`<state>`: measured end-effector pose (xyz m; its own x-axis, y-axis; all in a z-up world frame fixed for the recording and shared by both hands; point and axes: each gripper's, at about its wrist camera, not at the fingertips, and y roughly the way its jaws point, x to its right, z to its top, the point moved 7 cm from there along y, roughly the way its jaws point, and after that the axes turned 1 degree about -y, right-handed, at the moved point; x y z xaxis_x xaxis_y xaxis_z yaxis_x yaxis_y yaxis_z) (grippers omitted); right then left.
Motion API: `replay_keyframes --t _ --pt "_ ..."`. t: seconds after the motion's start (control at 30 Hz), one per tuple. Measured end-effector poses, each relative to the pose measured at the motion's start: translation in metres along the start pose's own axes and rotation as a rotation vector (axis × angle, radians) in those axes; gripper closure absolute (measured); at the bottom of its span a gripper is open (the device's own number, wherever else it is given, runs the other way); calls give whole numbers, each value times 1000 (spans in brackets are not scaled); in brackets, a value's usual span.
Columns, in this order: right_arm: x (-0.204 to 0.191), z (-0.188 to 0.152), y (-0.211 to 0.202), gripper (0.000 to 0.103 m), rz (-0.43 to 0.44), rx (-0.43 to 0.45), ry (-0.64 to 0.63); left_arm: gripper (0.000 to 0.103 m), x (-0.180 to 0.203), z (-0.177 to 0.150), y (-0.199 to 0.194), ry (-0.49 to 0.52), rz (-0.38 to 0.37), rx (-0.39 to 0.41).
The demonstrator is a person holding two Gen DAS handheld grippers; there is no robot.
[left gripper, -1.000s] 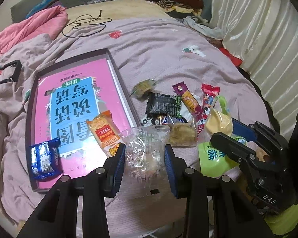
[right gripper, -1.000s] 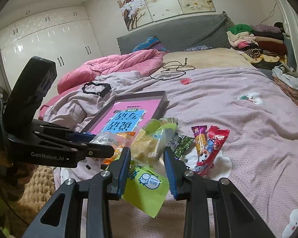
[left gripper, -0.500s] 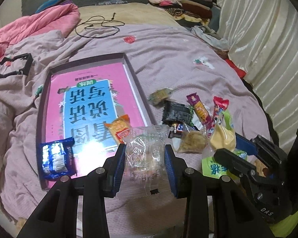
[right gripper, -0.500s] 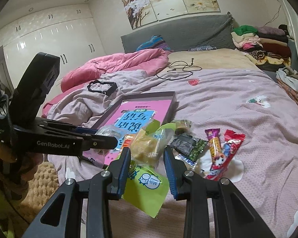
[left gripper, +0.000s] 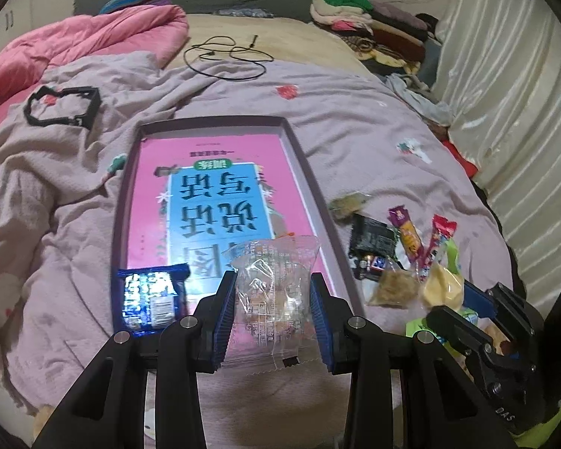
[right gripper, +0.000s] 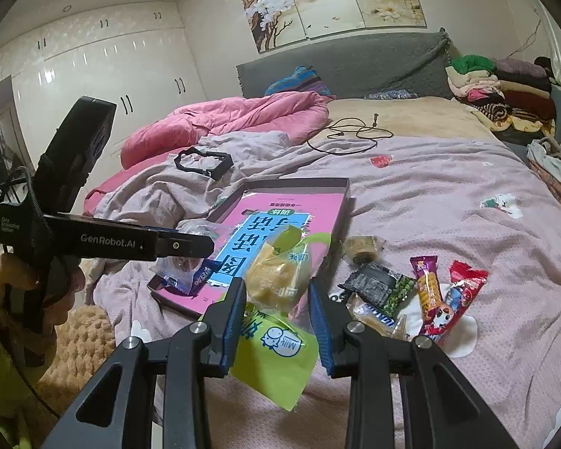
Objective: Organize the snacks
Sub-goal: 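Carry green packet with right tool while left carries clear bag toward pink tray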
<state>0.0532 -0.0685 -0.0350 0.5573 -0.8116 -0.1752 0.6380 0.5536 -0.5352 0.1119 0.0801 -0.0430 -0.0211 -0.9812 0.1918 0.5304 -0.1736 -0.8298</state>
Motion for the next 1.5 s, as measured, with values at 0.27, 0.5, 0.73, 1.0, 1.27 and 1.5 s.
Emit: replay_keyframes --t 0.27,0.5,0.73,1.0,1.27,1.5 --pt "-14 1 15 69 5 -22 -21 64 -21 0 4 -48 4 2" --pt "-25 2 29 69 21 -42 -31 64 -34 -5 17 -85 -2 -18" --pt "-33 -3 46 69 37 -81 -36 64 -39 -11 32 -99 -11 -50" --pt "-39 -12 64 69 32 -129 -51 64 -38 -17 43 -94 -19 -70" --pt "-42 -14 77 69 48 -159 -40 64 -46 -18 46 -106 -10 -71" --pt "-48 -12 90 69 49 -175 -62 64 -54 -21 50 -126 -9 -77"
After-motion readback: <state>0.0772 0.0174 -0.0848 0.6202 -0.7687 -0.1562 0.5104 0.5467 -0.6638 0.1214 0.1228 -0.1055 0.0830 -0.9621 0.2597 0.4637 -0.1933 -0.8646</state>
